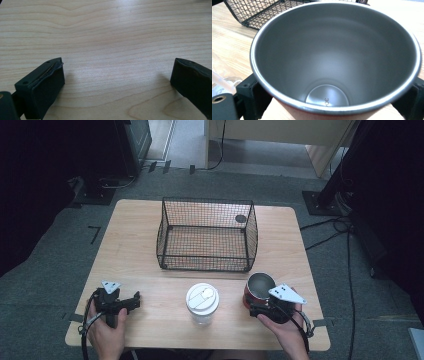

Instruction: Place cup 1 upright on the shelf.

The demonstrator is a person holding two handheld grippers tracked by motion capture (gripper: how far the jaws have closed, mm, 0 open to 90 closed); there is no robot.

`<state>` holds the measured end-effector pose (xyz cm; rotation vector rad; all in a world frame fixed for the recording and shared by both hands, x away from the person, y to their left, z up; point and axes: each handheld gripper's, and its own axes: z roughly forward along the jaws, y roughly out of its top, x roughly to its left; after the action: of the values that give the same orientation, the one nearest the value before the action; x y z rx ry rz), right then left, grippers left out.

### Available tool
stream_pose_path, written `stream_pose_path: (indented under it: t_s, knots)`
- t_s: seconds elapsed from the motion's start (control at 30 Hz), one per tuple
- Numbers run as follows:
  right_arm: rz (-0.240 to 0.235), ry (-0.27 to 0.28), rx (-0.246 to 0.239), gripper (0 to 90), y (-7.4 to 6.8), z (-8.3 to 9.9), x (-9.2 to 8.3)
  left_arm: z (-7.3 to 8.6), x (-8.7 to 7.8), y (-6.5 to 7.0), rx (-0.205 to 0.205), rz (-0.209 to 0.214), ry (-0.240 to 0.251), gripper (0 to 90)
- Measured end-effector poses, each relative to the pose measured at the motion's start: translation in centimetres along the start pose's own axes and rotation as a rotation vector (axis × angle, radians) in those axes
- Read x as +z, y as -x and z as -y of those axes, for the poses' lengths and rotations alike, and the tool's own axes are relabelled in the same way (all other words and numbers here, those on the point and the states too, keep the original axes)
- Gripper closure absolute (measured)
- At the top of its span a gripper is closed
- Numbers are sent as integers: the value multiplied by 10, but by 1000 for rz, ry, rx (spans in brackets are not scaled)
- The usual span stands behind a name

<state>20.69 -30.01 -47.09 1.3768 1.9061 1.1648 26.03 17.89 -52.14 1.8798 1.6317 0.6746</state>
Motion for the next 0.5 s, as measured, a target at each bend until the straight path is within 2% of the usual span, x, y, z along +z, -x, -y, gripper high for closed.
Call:
stream_pose_path:
  t_s: [0.2,0.37,0.5]
  knots:
    - [2,2,0,68,0,-1,1,0,0,0,0,0,0,0]
    - [41,13,7,75,-2,-2,0,0,0,0,0,0,0,0]
    - [38,28,8,76,-3,-6,-3,0,0,0,0,0,0,0]
